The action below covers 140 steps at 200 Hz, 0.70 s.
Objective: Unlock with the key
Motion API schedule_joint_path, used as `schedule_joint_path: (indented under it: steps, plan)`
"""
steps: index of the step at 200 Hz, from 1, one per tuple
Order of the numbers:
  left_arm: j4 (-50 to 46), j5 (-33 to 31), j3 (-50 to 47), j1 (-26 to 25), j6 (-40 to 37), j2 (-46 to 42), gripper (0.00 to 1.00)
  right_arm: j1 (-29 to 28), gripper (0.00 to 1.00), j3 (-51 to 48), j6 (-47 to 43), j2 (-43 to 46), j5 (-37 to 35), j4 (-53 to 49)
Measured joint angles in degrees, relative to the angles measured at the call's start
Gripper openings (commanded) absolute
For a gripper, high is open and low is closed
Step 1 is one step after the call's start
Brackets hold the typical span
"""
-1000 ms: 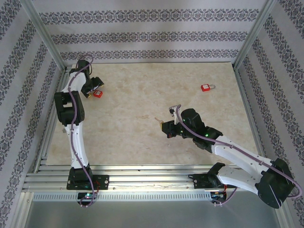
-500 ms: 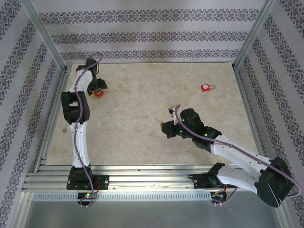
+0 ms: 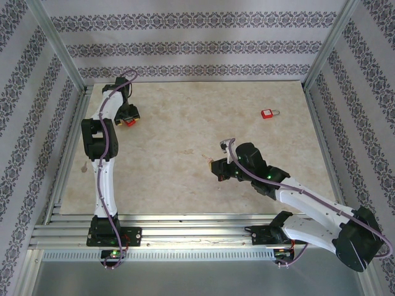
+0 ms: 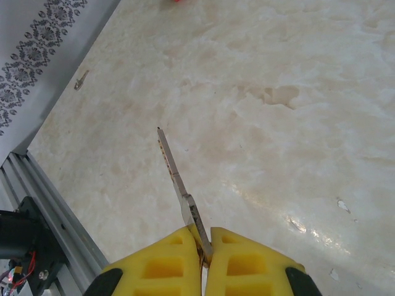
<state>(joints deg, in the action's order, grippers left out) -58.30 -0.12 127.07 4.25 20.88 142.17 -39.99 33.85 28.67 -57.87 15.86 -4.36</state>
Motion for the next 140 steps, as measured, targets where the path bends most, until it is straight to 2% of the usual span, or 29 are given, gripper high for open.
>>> schedule_joint_path:
  steps: [90,140]
  plan:
    - [0.39,1.4,1.81,0.0,3.82,1.53,0.64,0.0,0.0,-0.68,0.0,-0.68,0.02,0.28]
    - [0.61,1.79,1.88,0.26,5.53,1.57,0.52,0.02,0.0,-0.68,0.0,-0.79,0.02,0.28]
